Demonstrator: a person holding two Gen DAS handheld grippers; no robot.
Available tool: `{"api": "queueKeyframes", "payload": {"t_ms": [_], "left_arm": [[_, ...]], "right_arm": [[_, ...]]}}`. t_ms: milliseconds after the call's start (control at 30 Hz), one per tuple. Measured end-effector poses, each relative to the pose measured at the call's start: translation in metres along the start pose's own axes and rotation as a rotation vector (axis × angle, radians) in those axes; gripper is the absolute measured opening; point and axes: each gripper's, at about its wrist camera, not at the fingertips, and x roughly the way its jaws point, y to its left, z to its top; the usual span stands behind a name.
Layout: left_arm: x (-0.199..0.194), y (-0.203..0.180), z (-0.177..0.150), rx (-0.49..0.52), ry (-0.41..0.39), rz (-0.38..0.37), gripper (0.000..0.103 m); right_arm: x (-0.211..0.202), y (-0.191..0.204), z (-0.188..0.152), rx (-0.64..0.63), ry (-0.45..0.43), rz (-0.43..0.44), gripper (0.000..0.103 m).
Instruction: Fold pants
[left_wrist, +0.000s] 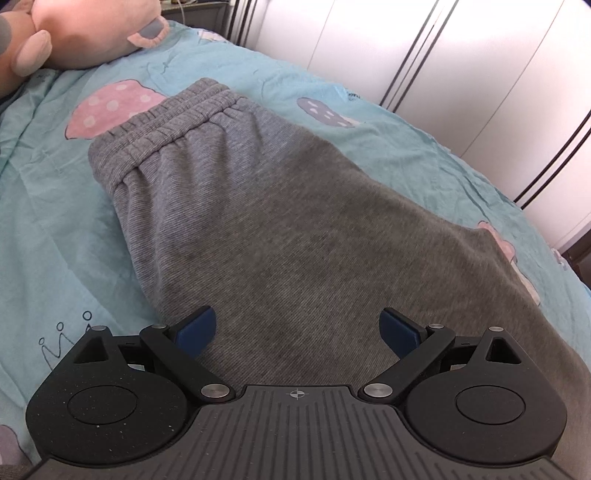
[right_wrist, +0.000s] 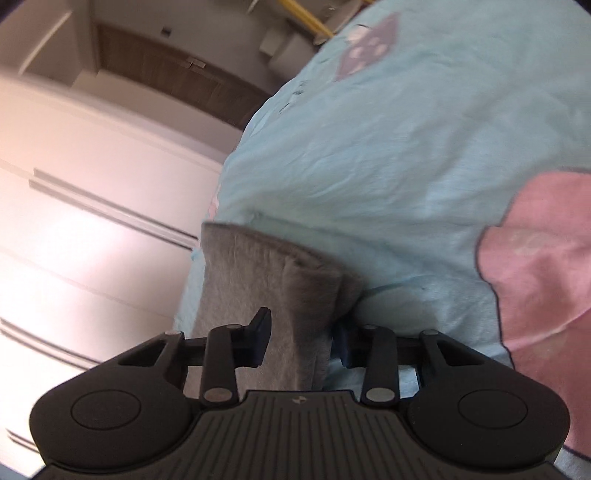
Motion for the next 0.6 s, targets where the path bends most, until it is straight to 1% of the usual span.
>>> {"api": "queueKeyframes", "payload": {"t_ms": [67, 133, 233, 333, 567, 600], "left_arm": [[0.001, -0.001, 0.0, 0.004, 0.003, 0.004, 0.099], [0.002, -0.001, 0.0, 0.01, 0.005, 0.008, 0.099], [0.003, -0.003, 0.0, 0.021, 0.006, 0.012, 0.099], [0.003, -0.003, 0.0, 0.026, 0.007, 0.014, 0.099], [0.004, -0.004, 0.0, 0.041, 0.012, 0.02, 0.099], [0.004, -0.004, 0.0, 0.042, 0.013, 0.021, 0.099]], "right_arm": [[0.001, -0.005, 0.002, 0.038, -0.005, 0.012, 0.035], [0.004, -0.004, 0.001, 0.028, -0.006, 0.021, 0.035], [0.01, 0.0, 0.002, 0.014, -0.002, 0.01, 0.035], [0.016, 0.005, 0.003, 0.005, 0.002, 0.019, 0.038], [0.014, 0.004, 0.005, 0.019, 0.009, 0.029, 0.036], [0.012, 0.002, 0.005, 0.02, 0.013, 0.017, 0.037]]}}
